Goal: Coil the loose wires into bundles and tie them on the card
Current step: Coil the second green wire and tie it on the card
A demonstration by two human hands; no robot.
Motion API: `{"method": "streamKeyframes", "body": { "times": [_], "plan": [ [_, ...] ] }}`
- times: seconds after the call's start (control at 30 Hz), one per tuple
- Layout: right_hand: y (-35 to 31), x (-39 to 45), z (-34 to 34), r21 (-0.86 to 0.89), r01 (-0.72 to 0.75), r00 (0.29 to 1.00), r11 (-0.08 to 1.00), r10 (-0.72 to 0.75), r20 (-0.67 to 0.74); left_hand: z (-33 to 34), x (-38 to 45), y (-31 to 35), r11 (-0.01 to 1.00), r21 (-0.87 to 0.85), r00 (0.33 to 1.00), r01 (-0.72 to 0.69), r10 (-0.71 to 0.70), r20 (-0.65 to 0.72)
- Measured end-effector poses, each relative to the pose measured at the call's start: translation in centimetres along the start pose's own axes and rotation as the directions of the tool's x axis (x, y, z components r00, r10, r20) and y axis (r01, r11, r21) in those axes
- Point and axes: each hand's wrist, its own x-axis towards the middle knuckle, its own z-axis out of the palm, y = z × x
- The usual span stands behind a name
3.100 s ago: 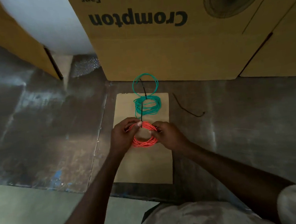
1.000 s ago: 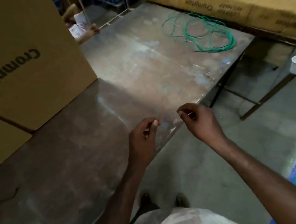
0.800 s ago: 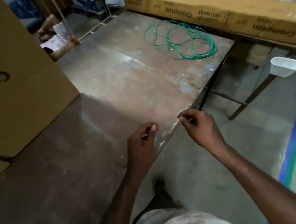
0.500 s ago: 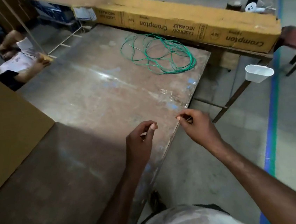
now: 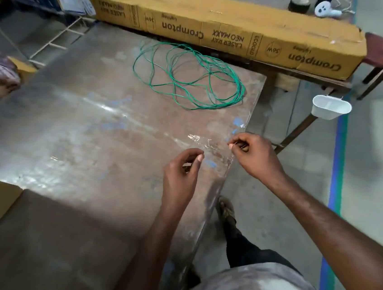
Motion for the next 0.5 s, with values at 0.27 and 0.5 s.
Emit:
{"method": "streamKeyframes", "body": {
  "times": [0.27, 0.5],
  "plan": [
    [4.4, 12.1, -2.4, 0.008, 0.01, 0.997, 1.0, -0.011, 0.078, 8.2, 10.3, 0.7, 0.998, 0.034, 0.997, 0.044, -0.042, -0.059],
    [6.9, 21.3, -2.9, -0.063, 0.038, 0.984, 0.997, -0.027, 0.176, 13.1, 17.1, -0.5, 0.985, 0.093, 0.979, 0.142, -0.126, -0.16]
  ]
}}
